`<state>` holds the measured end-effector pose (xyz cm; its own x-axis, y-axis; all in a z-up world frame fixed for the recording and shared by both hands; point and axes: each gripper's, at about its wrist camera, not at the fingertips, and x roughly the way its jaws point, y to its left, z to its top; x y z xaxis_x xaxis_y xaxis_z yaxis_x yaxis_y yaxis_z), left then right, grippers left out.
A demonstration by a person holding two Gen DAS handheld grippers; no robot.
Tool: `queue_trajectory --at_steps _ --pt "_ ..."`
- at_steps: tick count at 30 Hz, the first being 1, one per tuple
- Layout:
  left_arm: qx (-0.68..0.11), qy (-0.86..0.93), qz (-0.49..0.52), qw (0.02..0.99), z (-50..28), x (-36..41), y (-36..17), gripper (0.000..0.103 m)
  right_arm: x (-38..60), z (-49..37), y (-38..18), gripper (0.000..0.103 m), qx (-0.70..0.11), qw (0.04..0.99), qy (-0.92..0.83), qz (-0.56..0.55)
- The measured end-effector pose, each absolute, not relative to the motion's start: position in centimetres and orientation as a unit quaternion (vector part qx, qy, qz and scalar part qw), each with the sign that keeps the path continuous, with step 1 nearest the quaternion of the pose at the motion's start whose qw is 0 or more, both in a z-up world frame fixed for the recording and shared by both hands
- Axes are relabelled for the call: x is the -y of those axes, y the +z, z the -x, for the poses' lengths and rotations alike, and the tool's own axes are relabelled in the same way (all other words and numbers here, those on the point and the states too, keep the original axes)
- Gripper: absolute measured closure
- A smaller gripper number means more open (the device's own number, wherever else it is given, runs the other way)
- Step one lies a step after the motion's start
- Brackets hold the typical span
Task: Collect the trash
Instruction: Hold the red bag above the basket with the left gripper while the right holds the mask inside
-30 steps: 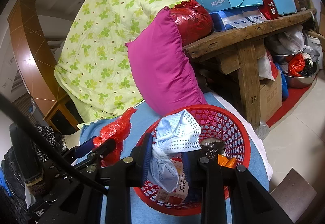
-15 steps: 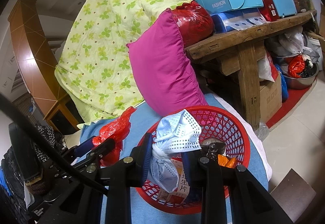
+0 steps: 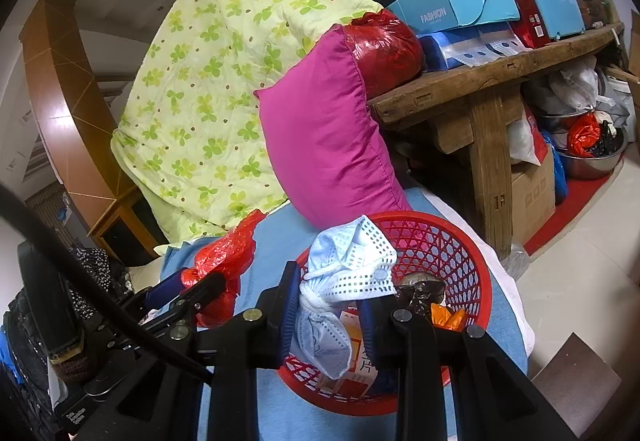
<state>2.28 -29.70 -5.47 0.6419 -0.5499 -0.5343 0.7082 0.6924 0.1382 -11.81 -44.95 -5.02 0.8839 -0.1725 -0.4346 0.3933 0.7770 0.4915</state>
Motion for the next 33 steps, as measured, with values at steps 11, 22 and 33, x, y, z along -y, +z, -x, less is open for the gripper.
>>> queue_trajectory --at_steps 11,22,33 --pt "-0.230 -0.353 -0.165 0.892 -1.8 29.3 -5.0 0.058 44.5 12.2 -4.5 0.073 -0.182 0.927 -0.154 -0.290" --pt "-0.241 -0.352 -0.161 0.890 -2.5 29.6 -5.7 0.058 44.5 11.9 -4.8 0.073 -0.189 0.925 -0.155 -0.291" --pt "-0.253 -0.352 -0.159 0.887 -3.6 29.9 -6.6 0.058 45.0 11.0 -5.7 0.073 -0.198 0.921 -0.161 -0.294"
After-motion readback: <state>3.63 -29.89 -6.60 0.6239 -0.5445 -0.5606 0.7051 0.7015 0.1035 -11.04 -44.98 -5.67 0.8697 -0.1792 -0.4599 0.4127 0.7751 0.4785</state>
